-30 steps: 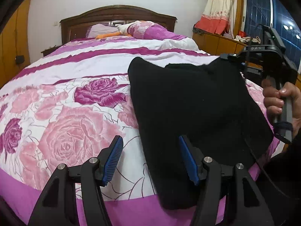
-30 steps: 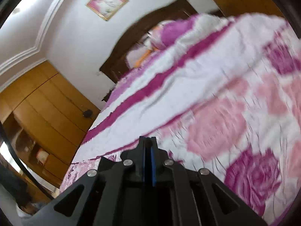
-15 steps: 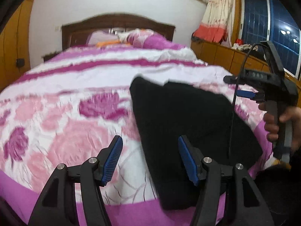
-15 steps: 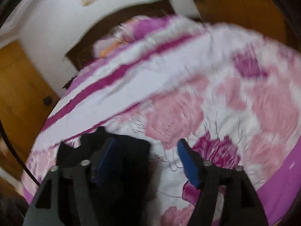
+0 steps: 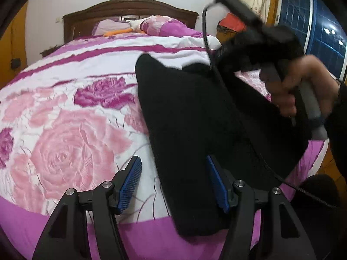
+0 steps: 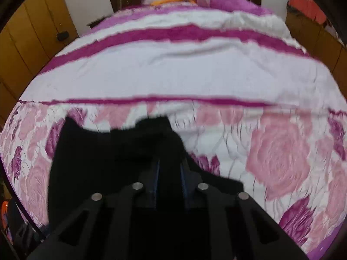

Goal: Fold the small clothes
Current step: 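Grasp the folded black cardigan's end with both tools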

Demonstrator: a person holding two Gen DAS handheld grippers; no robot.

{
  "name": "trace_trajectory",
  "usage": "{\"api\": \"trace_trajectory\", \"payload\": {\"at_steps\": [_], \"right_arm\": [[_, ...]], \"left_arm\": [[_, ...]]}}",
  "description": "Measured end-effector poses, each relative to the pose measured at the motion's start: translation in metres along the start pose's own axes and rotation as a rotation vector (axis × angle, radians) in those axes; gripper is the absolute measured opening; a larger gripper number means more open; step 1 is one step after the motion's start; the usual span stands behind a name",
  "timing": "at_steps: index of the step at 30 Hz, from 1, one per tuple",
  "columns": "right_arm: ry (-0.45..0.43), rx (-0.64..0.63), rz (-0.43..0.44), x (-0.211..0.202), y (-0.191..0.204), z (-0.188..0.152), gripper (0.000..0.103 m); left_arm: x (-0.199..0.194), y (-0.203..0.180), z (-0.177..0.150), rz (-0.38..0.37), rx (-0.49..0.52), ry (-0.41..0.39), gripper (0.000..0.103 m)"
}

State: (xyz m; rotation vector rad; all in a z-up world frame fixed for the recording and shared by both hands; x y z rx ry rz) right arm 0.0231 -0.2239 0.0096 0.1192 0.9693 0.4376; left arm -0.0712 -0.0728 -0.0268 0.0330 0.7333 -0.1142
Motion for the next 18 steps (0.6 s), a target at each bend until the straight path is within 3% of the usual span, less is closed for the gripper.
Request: {"api": "trace_trajectory", "payload": {"at_steps": [3,6,7,8,9,11,15,16,18], "right_arm": [[-0.07,0.021,0.0,-0.009,0.003,0.01,0.014],[-0.02,0.011,-0.044,0.019,-0.012,0.009,0.016],[0.017,-0.001,-0.06,0.03,-0.015,0.006,0.025],[0.043,-0.009,-0.091,0.038,-0.019,0.001,0.041],[0.023,0.001,-0.115,0.034,-0.022,0.001,0.046],[-0.007,0.038,-0.083,0.018,-0.023,0.003,0.063],[-0.081,0.061,-0.01,-0.027,-0.03,-0.017,0.089],[-0.112,0.074,0.0,-0.044,-0.036,-0.028,0.101],[-0.141,0.133,0.034,-0.063,-0.049,-0.05,0.103]], "left_arm": [[-0.002,0.001,-0.006,-0.001,-0.034,-0.021,0.051],[-0.007,0.0,-0.01,-0.002,-0.051,-0.056,0.052],[-0.008,-0.001,-0.01,-0.007,-0.052,-0.06,0.053],[-0.008,0.0,-0.009,-0.016,-0.052,-0.059,0.054],[-0.008,0.001,-0.007,-0.017,-0.049,-0.058,0.056],[-0.008,0.006,-0.002,0.006,-0.027,-0.062,0.068],[-0.008,0.036,0.008,0.048,-0.113,-0.052,0.075],[-0.009,0.043,0.007,0.05,-0.142,-0.047,0.076],[-0.015,0.057,0.005,0.062,-0.201,-0.046,0.075]]}}
Point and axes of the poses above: each gripper's, at about its wrist camera, not at the fingertips, and x roughly the way its jaws point, y to its left, z to its top, the point moved 7 cm from there along x, roughly the way its jaws point, and after that the axes turned 13 degrees about z, right-handed, at the moved point
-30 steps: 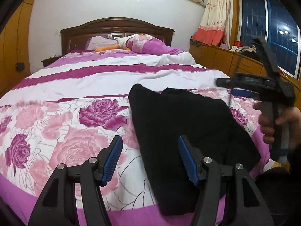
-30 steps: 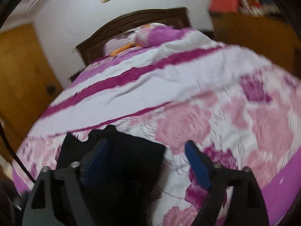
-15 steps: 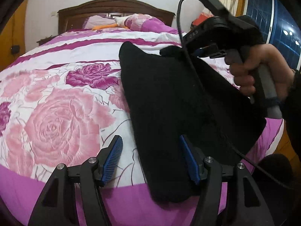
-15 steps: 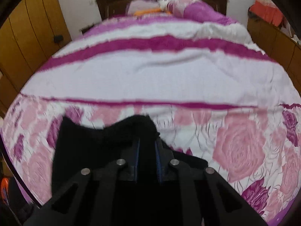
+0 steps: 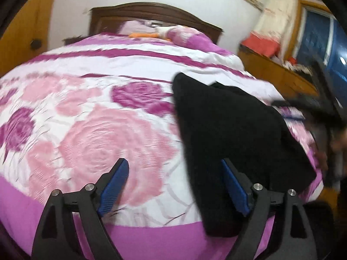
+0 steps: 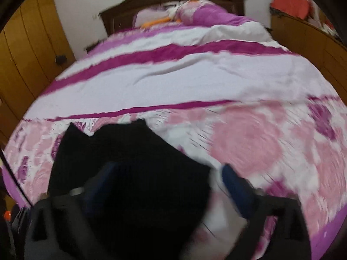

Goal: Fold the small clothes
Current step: 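Grasp the folded black cardigan's end with both tools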

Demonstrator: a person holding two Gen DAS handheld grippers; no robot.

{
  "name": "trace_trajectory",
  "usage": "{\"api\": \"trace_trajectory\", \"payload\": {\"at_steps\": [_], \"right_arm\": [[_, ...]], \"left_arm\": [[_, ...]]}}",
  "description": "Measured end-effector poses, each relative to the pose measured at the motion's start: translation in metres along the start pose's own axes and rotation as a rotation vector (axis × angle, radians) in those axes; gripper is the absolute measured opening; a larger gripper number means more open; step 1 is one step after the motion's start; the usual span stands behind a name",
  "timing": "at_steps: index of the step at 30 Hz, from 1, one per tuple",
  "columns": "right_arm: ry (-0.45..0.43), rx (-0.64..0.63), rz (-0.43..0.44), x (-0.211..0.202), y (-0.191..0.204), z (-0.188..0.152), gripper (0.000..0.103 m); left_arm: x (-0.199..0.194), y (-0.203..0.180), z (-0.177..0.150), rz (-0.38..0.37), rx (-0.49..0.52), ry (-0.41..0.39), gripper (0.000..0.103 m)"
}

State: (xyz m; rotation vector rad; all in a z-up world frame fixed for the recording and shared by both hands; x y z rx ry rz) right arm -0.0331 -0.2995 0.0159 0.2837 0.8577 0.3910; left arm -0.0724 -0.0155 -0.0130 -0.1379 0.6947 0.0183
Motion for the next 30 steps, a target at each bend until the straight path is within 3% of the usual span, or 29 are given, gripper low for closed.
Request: {"api": "trace_trajectory", "payload": {"at_steps": [2,3,5,7,11,12,15,19,21,23,25,30], "right_arm": [[-0.002,0.121,0.06,-0.015,-0.02,-0.022,0.103],[-0.005,0.197,0.107,-0.021,-0.03,-0.035,0.103],[-0.028,0.324,0.217,-0.026,-0.04,-0.055,0.103],[-0.055,0.409,0.369,-0.024,-0.04,-0.073,0.103],[-0.111,0.41,0.514,-0.016,-0.046,-0.075,0.103],[-0.112,0.432,0.558,-0.016,-0.049,-0.071,0.103],[-0.144,0.496,0.681,-0.015,-0.055,-0.062,0.103],[-0.094,0.459,0.662,0.003,-0.044,-0.053,0.103],[-0.03,0.435,0.599,0.016,-0.029,-0.048,0.103],[0.043,0.426,0.596,0.031,-0.011,-0.044,0.103],[0.116,0.359,0.491,0.048,-0.005,-0.047,0.103],[0.143,0.365,0.392,0.061,-0.001,-0.045,0.1]], "left_arm": [[-0.012,0.02,0.008,0.053,-0.07,-0.037,0.063],[-0.021,0.036,0.016,0.064,-0.129,-0.066,0.062],[-0.03,0.059,0.032,-0.014,-0.262,-0.087,0.062],[-0.015,0.058,0.042,-0.216,-0.321,0.025,0.062],[0.029,0.024,0.03,-0.576,-0.408,0.338,0.062],[0.037,0.018,0.026,-0.605,-0.405,0.37,0.062],[0.055,0.002,0.024,-0.581,-0.356,0.379,0.062],[0.062,-0.028,0.028,-0.591,-0.252,0.396,0.063],[0.064,-0.038,0.029,-0.563,-0.213,0.399,0.055],[0.062,-0.045,0.026,-0.536,-0.187,0.392,0.054],[0.061,-0.045,0.024,-0.516,-0.187,0.384,0.052],[0.059,-0.05,0.018,-0.461,-0.183,0.373,0.031]]}}
Point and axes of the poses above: each gripper's, at about its wrist camera, not at the fingertips, and x roughly the way its jaws point, y to its left, z to its top, the point moved 7 cm from there along x, roughly the way its jaws point, and after that the axes turned 13 degrees about z, right-handed, at the moved point
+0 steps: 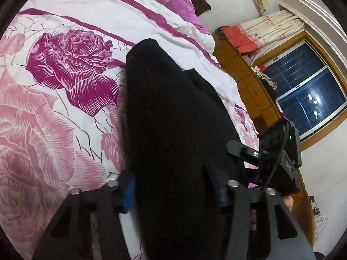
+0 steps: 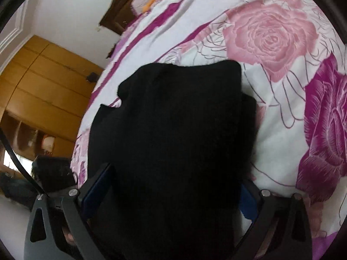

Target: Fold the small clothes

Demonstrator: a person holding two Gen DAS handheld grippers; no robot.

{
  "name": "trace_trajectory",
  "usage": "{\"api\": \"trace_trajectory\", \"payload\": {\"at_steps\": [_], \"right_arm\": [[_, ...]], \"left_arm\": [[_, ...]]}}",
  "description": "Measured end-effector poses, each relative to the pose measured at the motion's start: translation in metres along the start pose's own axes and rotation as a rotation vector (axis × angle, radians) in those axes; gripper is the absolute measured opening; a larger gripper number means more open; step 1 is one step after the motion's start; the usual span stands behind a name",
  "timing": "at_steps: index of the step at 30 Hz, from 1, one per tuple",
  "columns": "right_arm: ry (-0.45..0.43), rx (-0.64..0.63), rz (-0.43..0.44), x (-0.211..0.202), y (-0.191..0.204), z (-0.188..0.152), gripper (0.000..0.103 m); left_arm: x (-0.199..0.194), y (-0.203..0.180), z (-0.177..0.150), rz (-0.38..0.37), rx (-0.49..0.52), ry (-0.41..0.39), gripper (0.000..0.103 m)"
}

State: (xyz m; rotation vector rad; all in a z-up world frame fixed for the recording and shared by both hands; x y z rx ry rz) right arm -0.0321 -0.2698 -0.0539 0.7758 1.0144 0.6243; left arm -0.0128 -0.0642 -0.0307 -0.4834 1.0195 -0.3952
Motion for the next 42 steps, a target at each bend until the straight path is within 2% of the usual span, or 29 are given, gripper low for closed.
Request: {"api": "trace_trajectory", "payload": {"at_steps": [1,2,3,4,5,6,8,14,18,26,30,34,38,42], "right_arm": [[0.005,-0.001,-0.024,0.0,0.0,0.002,0.092],[0.007,-0.011,-0.047,0.0,0.001,0.001,0.075],[-0.001,-0.013,-0.035,0.001,0.005,0.001,0.062],[-0.011,0.024,0.016,0.006,0.005,0.006,0.043],[-0.016,0.051,0.054,0.007,0.005,0.005,0.033],[-0.029,0.067,0.075,0.007,0.005,0.003,0.032],[-0.055,0.039,0.063,0.007,0.011,-0.001,0.028],[-0.121,-0.145,0.065,-0.002,0.066,0.003,0.026],[-0.117,-0.174,0.083,0.01,0.085,0.016,0.026],[-0.137,-0.205,0.154,0.029,0.112,0.018,0.026],[-0.142,-0.213,0.174,0.036,0.122,0.022,0.026],[-0.166,-0.278,0.168,0.043,0.131,0.035,0.026],[-0.18,-0.313,0.144,0.059,0.13,0.054,0.026],[-0.183,-0.303,0.14,0.076,0.125,0.083,0.026]], "left_arm": [[-0.004,-0.001,-0.002,0.006,0.005,-0.012,0.027],[-0.006,-0.005,-0.006,0.026,0.027,-0.027,0.024],[-0.007,-0.006,-0.006,0.055,0.057,-0.039,0.024],[-0.009,-0.01,-0.007,0.077,0.078,-0.048,0.023],[-0.011,-0.012,-0.008,0.095,0.087,-0.055,0.022],[-0.014,-0.012,-0.009,0.103,0.088,-0.054,0.021],[-0.019,-0.013,-0.009,0.114,0.093,-0.053,0.02],[-0.047,-0.004,-0.004,0.12,0.071,-0.038,0.019],[-0.068,-0.001,0.009,0.174,0.124,-0.087,0.019],[-0.093,0.011,0.04,0.232,0.196,-0.146,0.019],[-0.094,0.015,0.061,0.245,0.196,-0.178,0.019],[-0.084,0.022,0.079,0.254,0.184,-0.207,0.019],[-0.067,0.027,0.1,0.289,0.205,-0.221,0.019],[-0.053,0.033,0.126,0.293,0.205,-0.23,0.019]]}}
Point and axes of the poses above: each gripper's, at about its wrist camera, not at the fingertips, and x roughly the way its jaws point, y to its left, z to its top, the point moved 7 cm from there along x, roughly the way its jaws point, and after that the axes turned 13 degrees about z, right-handed, at the moved point
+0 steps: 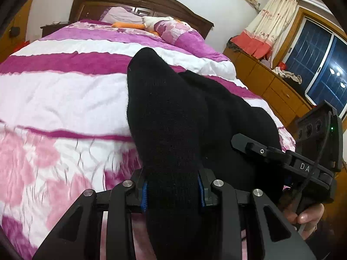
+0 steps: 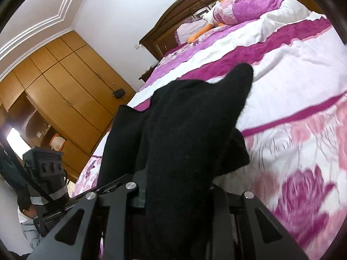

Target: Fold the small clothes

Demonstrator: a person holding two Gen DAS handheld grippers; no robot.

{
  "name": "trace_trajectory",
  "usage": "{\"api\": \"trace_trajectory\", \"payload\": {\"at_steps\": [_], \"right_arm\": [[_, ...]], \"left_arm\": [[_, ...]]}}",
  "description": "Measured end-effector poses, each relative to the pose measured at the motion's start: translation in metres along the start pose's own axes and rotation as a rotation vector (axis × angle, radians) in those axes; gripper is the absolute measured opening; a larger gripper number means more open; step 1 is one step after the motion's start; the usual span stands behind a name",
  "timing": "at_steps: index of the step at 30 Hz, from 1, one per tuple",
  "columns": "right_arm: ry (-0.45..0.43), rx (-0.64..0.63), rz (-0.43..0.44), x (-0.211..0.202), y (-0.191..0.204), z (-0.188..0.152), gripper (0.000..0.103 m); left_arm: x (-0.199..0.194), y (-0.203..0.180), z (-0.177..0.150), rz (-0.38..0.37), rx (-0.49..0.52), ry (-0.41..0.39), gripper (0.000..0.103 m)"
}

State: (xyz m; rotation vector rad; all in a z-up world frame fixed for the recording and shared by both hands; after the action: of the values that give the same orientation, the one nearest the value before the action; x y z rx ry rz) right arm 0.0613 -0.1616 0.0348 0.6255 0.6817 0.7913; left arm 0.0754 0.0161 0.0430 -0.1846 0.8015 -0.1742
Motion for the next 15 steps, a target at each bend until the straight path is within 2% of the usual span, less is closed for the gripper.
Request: {"api": "trace_trajectory", "payload": {"at_steps": [7,10,15], "right_arm": [[-0.015,0.033,0.021,0.032,-0.018,0.027,0.026],[-0.002,0.029,0.014,0.044,-0.022,0.03,0.026],[0.005,0.036,0.02,0.059,-0.032,0.031,0.026]], "left_arm": [[0.021,0.011,0.018,0.03,-0.01,-0.023,0.019],[0.029,0.019,0.017,0.028,-0.037,-0.008,0.019],[0.039,0.026,0.016,0.05,-0.027,-0.01,0.019]]}}
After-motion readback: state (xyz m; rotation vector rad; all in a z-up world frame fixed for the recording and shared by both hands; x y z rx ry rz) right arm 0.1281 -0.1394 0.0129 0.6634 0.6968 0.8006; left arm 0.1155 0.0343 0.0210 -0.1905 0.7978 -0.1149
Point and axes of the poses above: each gripper's, at about its wrist camera, not at the fingertips, and x roughly the way its jaws point, y to its left, z to its top, the point moved 7 cm from there along x, roughly the way its jaws point, and after that the axes turned 13 degrees about z, right-handed, at the moved point
